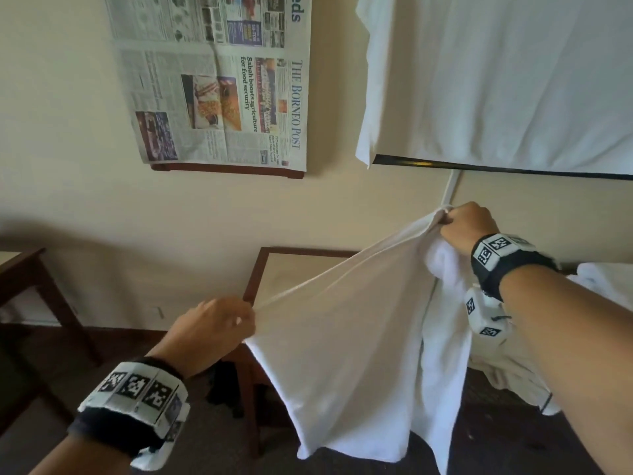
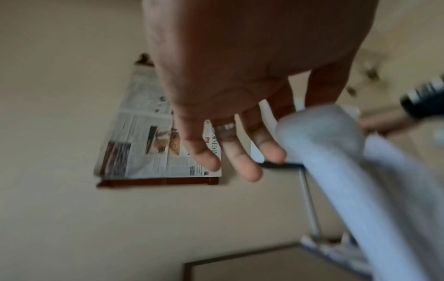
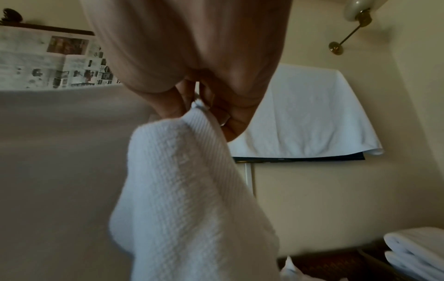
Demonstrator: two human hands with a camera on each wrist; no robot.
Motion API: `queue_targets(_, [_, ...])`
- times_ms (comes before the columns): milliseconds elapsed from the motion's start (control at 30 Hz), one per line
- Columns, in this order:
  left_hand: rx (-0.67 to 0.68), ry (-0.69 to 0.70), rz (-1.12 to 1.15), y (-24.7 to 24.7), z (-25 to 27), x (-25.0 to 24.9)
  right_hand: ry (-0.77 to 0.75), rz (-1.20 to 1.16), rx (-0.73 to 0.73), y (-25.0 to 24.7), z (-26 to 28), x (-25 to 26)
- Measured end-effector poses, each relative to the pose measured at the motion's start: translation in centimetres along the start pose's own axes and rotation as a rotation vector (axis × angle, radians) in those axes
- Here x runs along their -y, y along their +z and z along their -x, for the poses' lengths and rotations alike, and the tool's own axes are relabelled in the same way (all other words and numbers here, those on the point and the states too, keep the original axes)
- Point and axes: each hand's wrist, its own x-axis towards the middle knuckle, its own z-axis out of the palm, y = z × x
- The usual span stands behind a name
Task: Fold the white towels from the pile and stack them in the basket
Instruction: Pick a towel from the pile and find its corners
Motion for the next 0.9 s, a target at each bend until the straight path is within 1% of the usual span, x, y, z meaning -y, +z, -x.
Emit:
queue_targets(33, [0.02, -0.032, -0.177, -0.1, 0.3, 0.4, -0.008, -0.003, 0.021, 0.4, 0.3, -0.2])
queue_targets(67, [0.014, -0.053, -0.28, 0.2, 0.5, 0.9, -0.019, 0.002, 0.048, 0.8, 0.8, -0.4])
queue_targets(100, [-0.021, -0.079, -0.269, 0.8, 0.4, 1.7, -0.029, 0.003, 0.083, 1.4, 1.2, -0.8])
queue_targets(133, [-0.101, -0.102, -0.19, 1.3, 0.2, 2.3, -0.045, 0.005, 0.117, 2.1, 1.6, -1.1])
queue_targets(233, [-0.441, -0.248, 0.283, 3.1, -1.4, 5.7, -0.066, -0.074, 0.203, 4.5, 3.1, -2.4])
queue_targets(267, [-0.518, -0.315, 0.413, 3.5, -1.9, 6.7, -0.075, -0.12, 0.224, 5.4, 3.8, -2.9])
queue_targets(300, [-0.569, -0.358, 0.487, 4.1, -2.3, 7.7, -0.083, -0.162, 0.239, 6.3, 4.6, -3.4])
queue_targets(400, [-0.568, -0.455, 0.378, 5.4, -3.0, 10.2, -0.046, -0.251, 0.248, 9.1, 7.3, -5.5])
queue_targets(500, [-0.591, -0.542, 0.421, 6.5, -3.2, 12.3, 0.053, -0.254, 0.126, 11.3, 9.8, -9.3])
queue_targets(600, [-0.551, -0.689, 0.314, 7.8, -2.3, 14.4, 0.201, -0.193, -0.006, 12.3, 12.0, -13.3])
queue_targets(667, [-0.526, -0.785, 0.257, 8.3, -1.1, 16.0, 0.33, -0.194, -0.05, 12.5, 13.2, -15.0])
queue_targets(733, [-0.524, -0.858, 0.27, 8.7, -0.3, 18.4, 0.447, -0.199, -0.084, 12.3, 13.9, -15.9])
queue_targets(800, [-0.533, -0.866, 0.248, 9.1, -0.3, 21.2, 0.512, -0.196, -0.112, 11.8, 13.9, -16.4])
queue_targets(833, [-0.542, -0.842, 0.242, 9.3, -0.9, 22.9, 0.525, -0.198, -0.123, 11.4, 13.6, -16.5])
queue_targets(867, [-0.553, -0.815, 0.229, 8.8, -1.5, 22.7, 0.524, -0.201, -0.139, 10.9, 13.0, -16.6])
queue_targets(900, [-0.547, -0.796, 0.223, 7.8, -2.2, 21.0, 0.509, -0.205, -0.163, 10.4, 12.3, -16.6])
